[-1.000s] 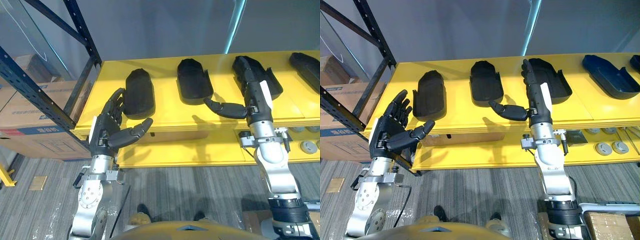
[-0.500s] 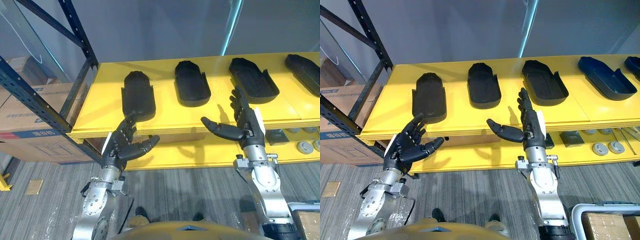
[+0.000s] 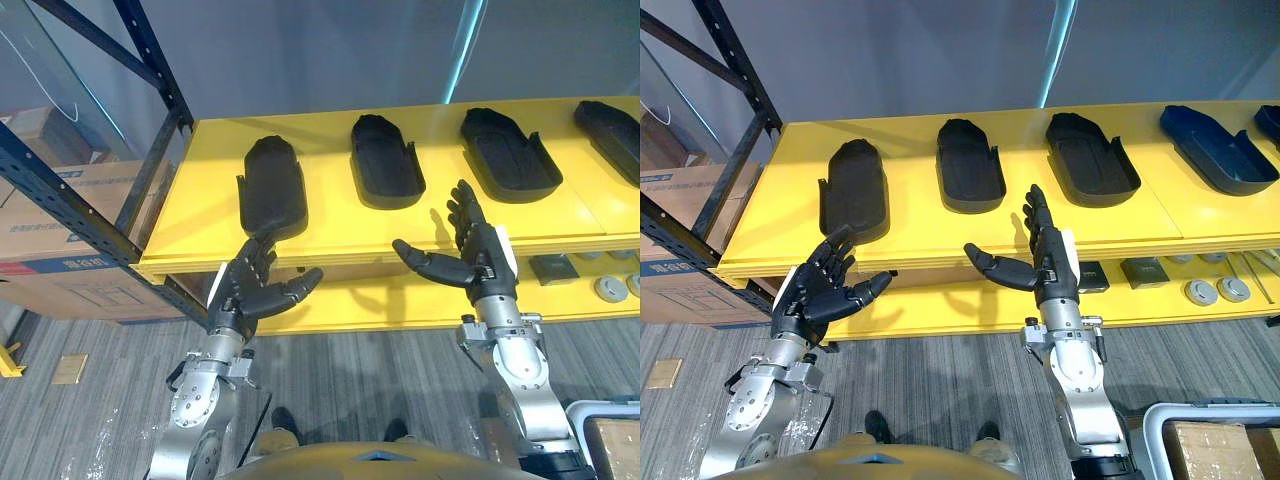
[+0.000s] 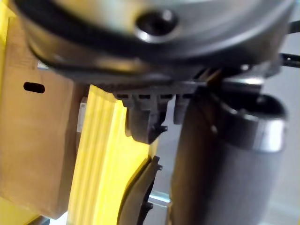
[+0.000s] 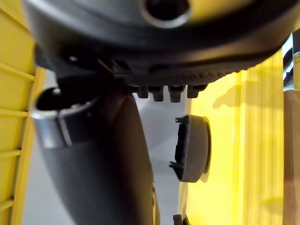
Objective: Walk over and take three plastic housings, then place them on the shelf
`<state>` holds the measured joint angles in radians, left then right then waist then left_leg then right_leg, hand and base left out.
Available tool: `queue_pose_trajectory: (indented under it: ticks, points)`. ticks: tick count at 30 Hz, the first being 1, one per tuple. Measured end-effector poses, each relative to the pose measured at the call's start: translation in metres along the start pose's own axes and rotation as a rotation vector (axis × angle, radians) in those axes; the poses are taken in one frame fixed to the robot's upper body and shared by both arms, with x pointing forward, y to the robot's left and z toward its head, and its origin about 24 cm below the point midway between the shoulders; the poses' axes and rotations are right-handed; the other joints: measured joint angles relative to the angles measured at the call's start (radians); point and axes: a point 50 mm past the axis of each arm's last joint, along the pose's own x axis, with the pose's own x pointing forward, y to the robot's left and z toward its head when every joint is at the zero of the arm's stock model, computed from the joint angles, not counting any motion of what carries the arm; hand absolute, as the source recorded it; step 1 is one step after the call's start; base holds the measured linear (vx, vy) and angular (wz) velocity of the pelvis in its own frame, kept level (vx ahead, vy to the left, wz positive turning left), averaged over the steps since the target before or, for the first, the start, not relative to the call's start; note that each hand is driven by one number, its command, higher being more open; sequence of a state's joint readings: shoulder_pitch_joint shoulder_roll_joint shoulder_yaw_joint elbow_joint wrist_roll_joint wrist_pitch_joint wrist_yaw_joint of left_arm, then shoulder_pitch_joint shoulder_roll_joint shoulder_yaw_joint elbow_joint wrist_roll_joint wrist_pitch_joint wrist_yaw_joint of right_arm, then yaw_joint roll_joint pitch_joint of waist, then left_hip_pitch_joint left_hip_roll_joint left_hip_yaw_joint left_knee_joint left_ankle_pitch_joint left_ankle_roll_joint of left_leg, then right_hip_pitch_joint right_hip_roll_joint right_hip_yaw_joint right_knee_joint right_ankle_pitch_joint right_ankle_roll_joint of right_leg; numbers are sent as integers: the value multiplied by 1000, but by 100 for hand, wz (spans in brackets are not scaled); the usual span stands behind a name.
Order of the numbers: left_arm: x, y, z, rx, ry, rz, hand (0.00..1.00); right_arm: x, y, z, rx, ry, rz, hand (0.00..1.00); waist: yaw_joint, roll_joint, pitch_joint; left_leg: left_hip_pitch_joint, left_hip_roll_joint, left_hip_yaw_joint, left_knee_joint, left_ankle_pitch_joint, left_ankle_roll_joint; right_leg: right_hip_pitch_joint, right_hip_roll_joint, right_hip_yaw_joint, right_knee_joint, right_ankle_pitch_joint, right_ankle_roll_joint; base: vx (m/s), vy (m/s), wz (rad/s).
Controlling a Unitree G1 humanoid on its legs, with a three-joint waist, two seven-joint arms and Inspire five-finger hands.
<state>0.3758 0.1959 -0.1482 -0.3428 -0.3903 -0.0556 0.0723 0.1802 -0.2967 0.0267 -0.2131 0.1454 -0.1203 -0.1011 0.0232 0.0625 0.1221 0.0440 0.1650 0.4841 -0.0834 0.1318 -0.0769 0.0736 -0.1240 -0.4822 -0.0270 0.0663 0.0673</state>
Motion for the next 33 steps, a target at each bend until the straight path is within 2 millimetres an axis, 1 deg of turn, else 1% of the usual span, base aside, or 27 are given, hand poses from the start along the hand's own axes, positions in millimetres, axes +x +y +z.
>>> queue_pose_trajectory:
  ticks: [8,13,20,23,25,29,33]
  points:
    - [14,-1,13,3,-69,58,100,0,0,0,1,0,-15,100,-3,-4,7,-1,-1,2,0,-2,1,-26,-13,10,48,-27,0,6,8,-1]
    - [20,-2,18,0,-97,85,100,0,0,0,2,0,-13,100,-4,-4,28,-1,0,6,0,-2,2,-40,-17,18,74,-38,-4,3,2,-1]
    - [25,-1,20,-1,-99,118,100,1,2,0,12,-3,-15,100,-5,-11,46,-2,3,8,26,-11,2,-48,-26,25,107,-54,-1,9,0,-1]
    - [31,0,19,-1,-99,134,100,2,5,2,30,-11,-16,100,-10,-10,54,-2,2,12,31,-16,3,-54,-31,29,119,-59,-2,1,13,-4]
    - [35,1,20,-1,-104,153,100,4,6,3,32,-17,-13,100,-14,-17,66,-1,2,16,35,-17,4,-57,-31,40,123,-59,-2,-10,17,-6]
    - [39,7,18,3,-99,204,100,4,8,3,35,-16,-5,100,-26,-18,68,0,3,24,47,-27,5,-58,-34,49,128,-59,-2,0,20,-6]
    - [44,9,20,5,-109,236,100,4,9,2,37,-15,-1,100,-29,-19,69,1,3,28,47,-27,5,-60,-34,52,129,-59,-2,-2,9,-2]
